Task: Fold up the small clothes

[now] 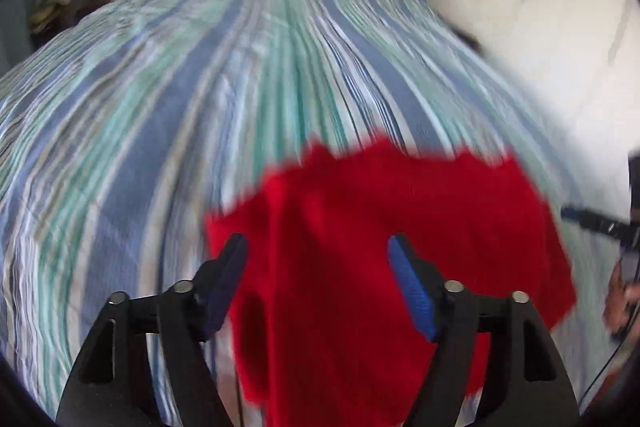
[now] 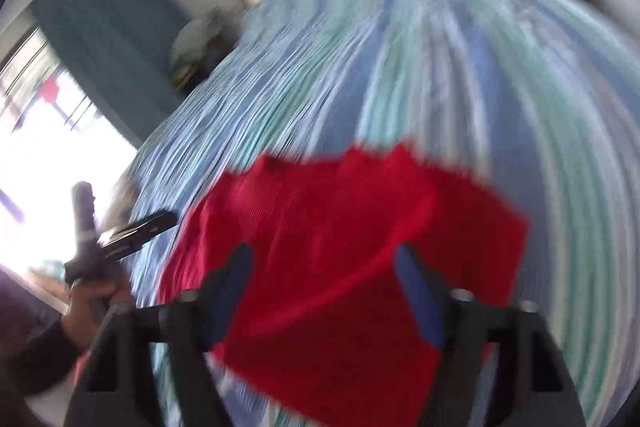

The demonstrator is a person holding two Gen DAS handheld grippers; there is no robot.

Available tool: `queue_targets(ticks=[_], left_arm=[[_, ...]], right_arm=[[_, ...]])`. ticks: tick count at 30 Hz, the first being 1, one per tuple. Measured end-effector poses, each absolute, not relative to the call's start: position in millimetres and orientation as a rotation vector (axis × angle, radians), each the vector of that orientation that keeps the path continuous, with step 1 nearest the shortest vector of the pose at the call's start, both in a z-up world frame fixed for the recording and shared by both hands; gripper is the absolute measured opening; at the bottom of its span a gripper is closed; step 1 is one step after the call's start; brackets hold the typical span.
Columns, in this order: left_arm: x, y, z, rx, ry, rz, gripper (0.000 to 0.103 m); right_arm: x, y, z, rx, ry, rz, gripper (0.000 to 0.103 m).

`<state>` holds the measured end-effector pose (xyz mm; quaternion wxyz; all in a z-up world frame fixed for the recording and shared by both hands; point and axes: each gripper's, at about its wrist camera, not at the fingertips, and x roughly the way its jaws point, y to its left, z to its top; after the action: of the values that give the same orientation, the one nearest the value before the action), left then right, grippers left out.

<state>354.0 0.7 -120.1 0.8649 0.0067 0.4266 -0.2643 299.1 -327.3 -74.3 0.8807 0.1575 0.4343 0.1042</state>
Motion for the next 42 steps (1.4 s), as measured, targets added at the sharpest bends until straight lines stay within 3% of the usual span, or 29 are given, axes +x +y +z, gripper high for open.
queue_targets(ticks=[2,4,7,10,19,22,28,32,35,38,42], left_arm=[[338.5,3.2,-148.3,0.094,0.975,-0.480,0.078],[330.8,33.4,-161.0,-0.022,1.042,-0.421,0.078],[305.6,78.7,-144.6,-0.192,1.051,-0.341,0.078],[265.5,88.8,-126.7,-0.159,1.016,-0.341,0.082],[181.1,60.6,-149.7,0.081,0.933,-0.339,0.089],[182.2,60.0,-170.6,0.124,0.973,-0.304,0.091],[207.9,87.7,-138.8,0.013,0.870,-0.255,0.092],[269.5,118.5,-150.9,-0.031,0.876,-0.077,0.103],[297.7,136.4,-200.4,-0.080,1.003,-0.069,0.103],[283.1,137.8,-192.5,-0.087,0.905,-0.053,0.103],[280.5,124.7,-194.1,-0.014,0.907,-0.022,0.103]], right_arm=[[277.5,-320.6,-107.8,0.194,1.021,0.134,0.076],[252.6,-338.4,-133.0,0.153,1.100,0.014,0.058],[202.3,-370.7,-119.7,0.263,1.034,-0.131,0.064],[157.1,-372.9,-101.1,0.328,0.948,-0.148,0.076],[72.0,-325.2,-141.0,0.325,0.920,-0.308,0.078],[62.8,-305.6,-150.5,0.210,0.879,-0.325,0.088],[65.8,-300.9,-159.2,0.156,0.915,-0.296,0.103],[66.5,-301.4,-166.3,0.133,0.917,-0.304,0.103],[65.8,-300.3,-167.4,0.124,0.915,-0.307,0.103],[64.2,-298.8,-167.7,0.119,0.910,-0.308,0.103],[62.9,-298.3,-168.1,0.117,0.901,-0.310,0.103]])
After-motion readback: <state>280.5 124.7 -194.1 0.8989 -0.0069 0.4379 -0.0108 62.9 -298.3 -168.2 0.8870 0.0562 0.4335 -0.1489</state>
